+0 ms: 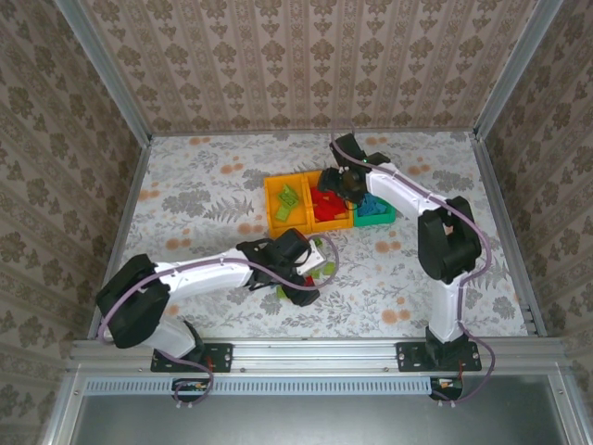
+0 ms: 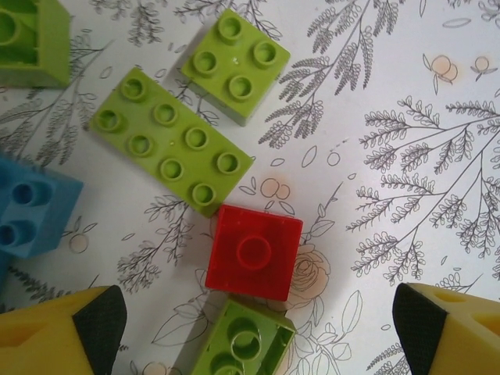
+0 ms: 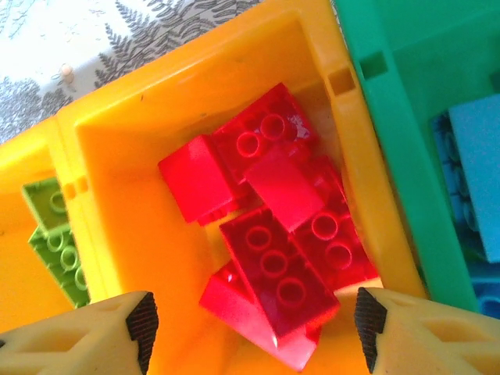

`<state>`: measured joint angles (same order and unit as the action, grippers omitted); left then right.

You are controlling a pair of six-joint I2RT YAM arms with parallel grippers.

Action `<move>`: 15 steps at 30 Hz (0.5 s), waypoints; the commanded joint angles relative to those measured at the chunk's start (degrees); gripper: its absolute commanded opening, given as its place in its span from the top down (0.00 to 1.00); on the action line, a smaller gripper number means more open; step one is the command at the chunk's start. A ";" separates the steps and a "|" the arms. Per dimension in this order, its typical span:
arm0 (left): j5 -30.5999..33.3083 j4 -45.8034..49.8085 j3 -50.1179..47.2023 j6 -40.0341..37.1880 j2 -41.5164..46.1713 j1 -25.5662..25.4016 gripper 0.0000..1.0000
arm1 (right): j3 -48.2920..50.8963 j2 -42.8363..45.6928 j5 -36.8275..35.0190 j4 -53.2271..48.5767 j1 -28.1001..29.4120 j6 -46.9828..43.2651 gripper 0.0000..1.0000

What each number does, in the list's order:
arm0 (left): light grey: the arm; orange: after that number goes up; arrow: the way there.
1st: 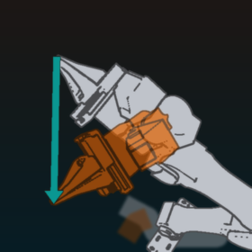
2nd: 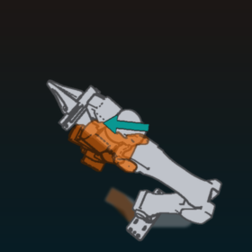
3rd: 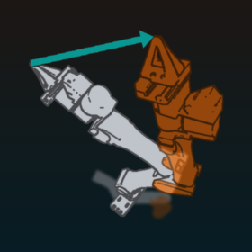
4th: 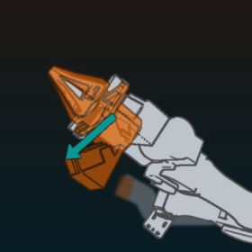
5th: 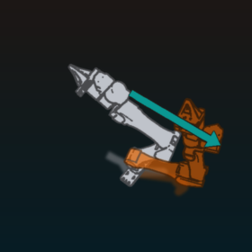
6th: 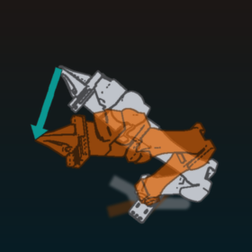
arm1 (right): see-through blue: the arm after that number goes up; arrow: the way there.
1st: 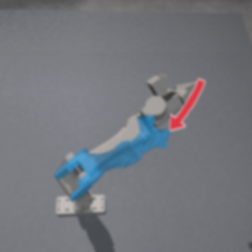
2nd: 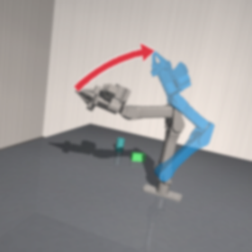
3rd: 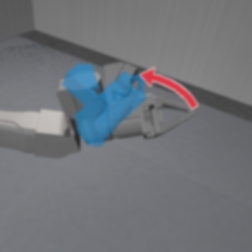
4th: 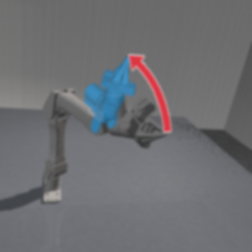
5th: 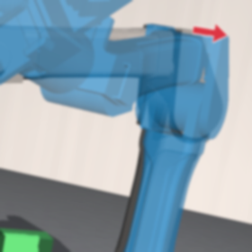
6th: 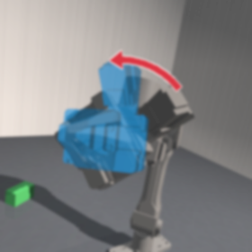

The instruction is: Sort the legos into containers by color

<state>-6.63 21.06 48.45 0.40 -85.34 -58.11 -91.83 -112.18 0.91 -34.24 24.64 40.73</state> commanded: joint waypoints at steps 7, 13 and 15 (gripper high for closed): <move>-0.30 3.45 5.73 -5.72 -6.93 -1.96 0.19 | 7.85 11.44 -0.54 0.70 -0.30 0.31 0.25; 1.11 4.95 6.57 -6.25 -9.29 -1.97 0.23 | 11.00 16.13 -1.50 1.10 -1.12 0.33 0.25; 1.77 5.31 6.40 -6.21 -9.50 -1.96 0.24 | 11.84 17.29 -1.95 0.98 -1.57 0.16 0.24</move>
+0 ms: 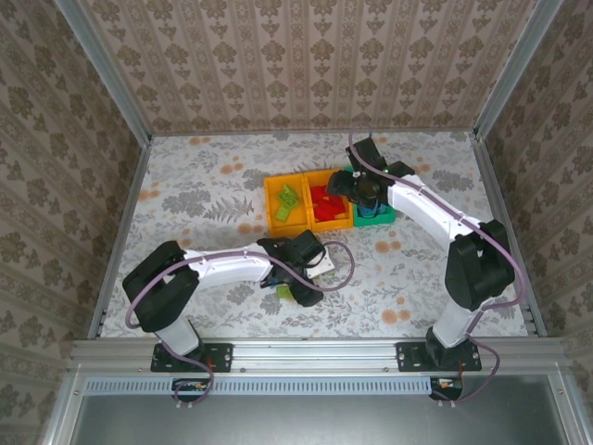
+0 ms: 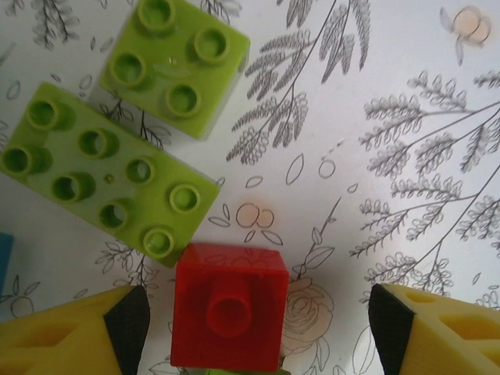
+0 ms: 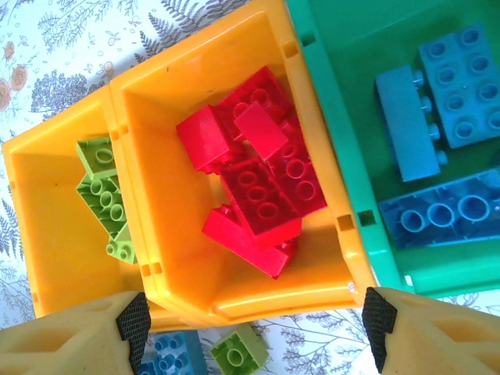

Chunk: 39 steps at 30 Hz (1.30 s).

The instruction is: Sort the legos into containers by color

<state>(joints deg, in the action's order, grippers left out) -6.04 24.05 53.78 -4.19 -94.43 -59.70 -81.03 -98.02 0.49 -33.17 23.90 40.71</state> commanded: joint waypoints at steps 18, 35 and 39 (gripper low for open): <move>0.02 2.03 1.53 -0.85 -0.38 -0.33 0.63 | 6.52 7.79 -1.91 0.65 -3.33 0.40 0.24; 1.19 -1.83 9.56 1.03 8.76 8.41 0.67 | 21.39 16.40 -4.21 2.10 -1.43 -0.26 0.24; -4.68 -1.58 18.23 2.86 2.94 13.48 0.67 | 25.71 17.93 -6.28 2.06 2.46 1.91 0.25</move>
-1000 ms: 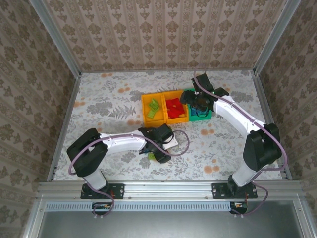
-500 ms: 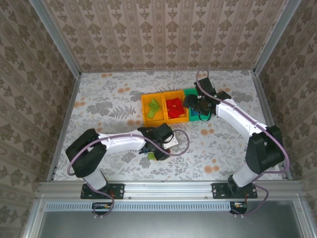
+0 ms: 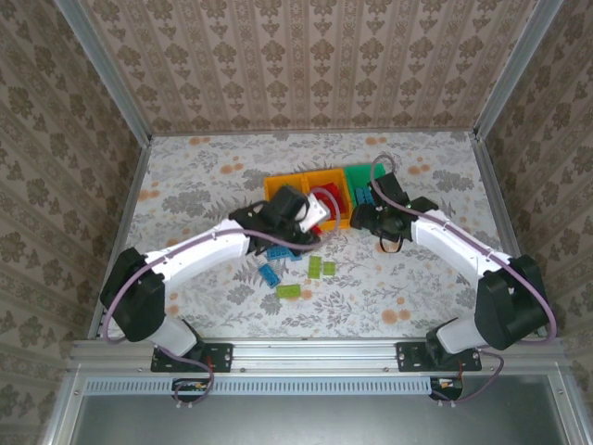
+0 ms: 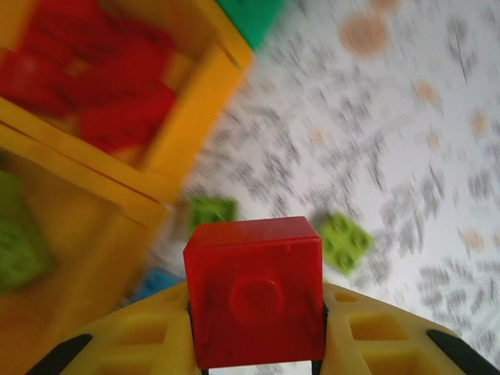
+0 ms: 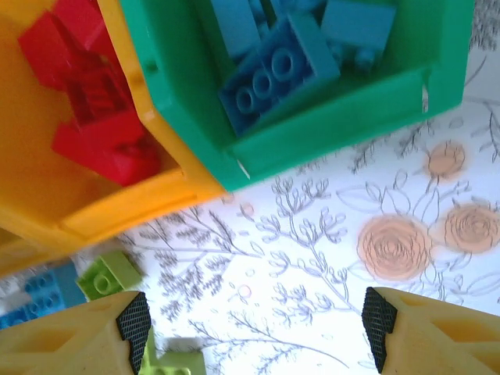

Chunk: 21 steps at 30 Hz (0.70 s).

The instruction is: Sort the legos into containers by color

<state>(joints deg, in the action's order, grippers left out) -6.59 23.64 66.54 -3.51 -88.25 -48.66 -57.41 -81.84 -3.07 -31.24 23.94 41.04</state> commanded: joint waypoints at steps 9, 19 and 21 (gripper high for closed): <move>-9.70 4.87 25.89 7.54 -21.81 6.77 0.67 | 7.93 3.69 -7.30 2.95 13.22 9.29 0.25; -13.49 2.42 31.87 18.64 -30.35 10.15 0.66 | 8.17 -3.02 -8.57 6.05 21.47 13.87 0.23; -13.69 1.47 32.12 19.77 -30.82 10.26 0.63 | 7.39 -4.64 -8.22 6.28 22.33 14.06 0.23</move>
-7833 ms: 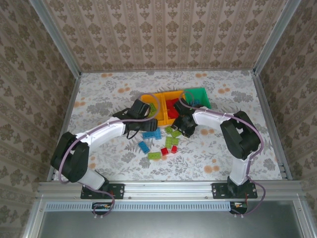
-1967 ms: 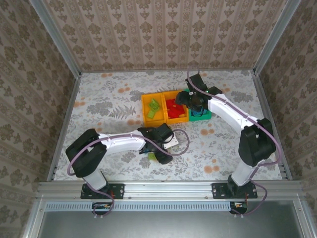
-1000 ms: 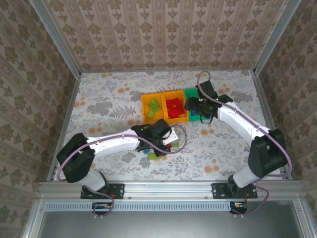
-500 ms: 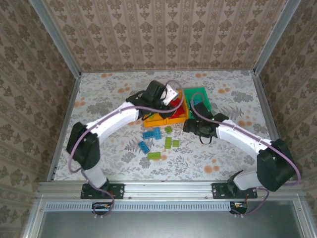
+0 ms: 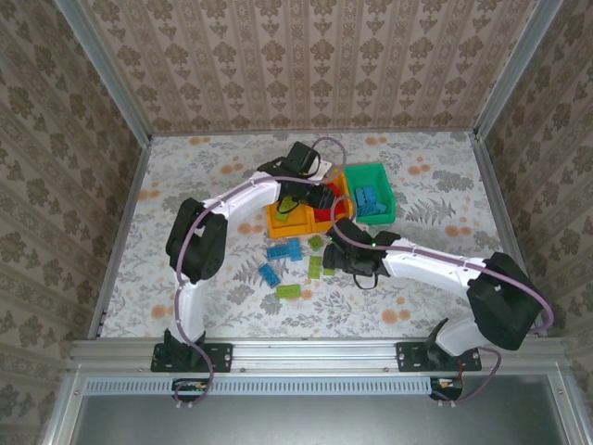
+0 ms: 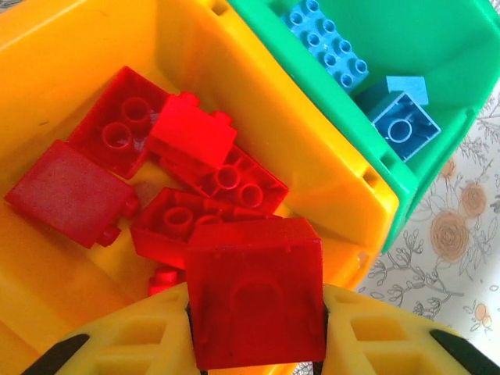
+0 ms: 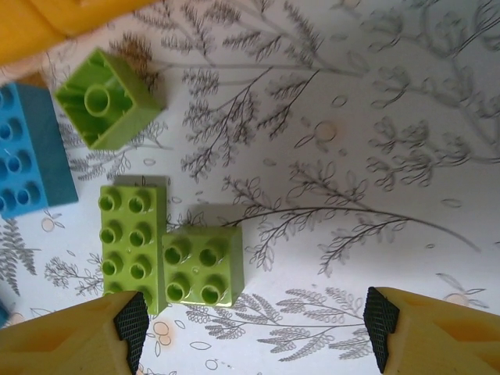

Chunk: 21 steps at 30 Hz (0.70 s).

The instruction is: Sort the legos into containers by color

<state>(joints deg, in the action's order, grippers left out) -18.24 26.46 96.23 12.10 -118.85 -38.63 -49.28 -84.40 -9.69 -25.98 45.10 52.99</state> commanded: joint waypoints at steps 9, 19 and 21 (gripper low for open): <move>-3.98 -4.14 1.58 8.54 0.03 0.44 0.42 | -4.54 -9.12 1.14 0.34 2.61 0.38 0.26; -4.87 -10.74 -6.62 12.94 7.16 1.40 0.19 | -7.32 -13.30 -0.37 -2.12 2.45 -1.87 0.43; -4.79 -11.87 -8.54 13.48 8.99 1.86 0.17 | -7.57 -13.71 -0.51 -2.67 2.37 -1.96 0.50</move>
<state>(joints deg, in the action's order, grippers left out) -21.93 17.61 89.52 23.42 -114.65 -37.91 -55.18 -96.95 -9.08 -25.91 47.31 52.05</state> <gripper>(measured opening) 0.825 0.518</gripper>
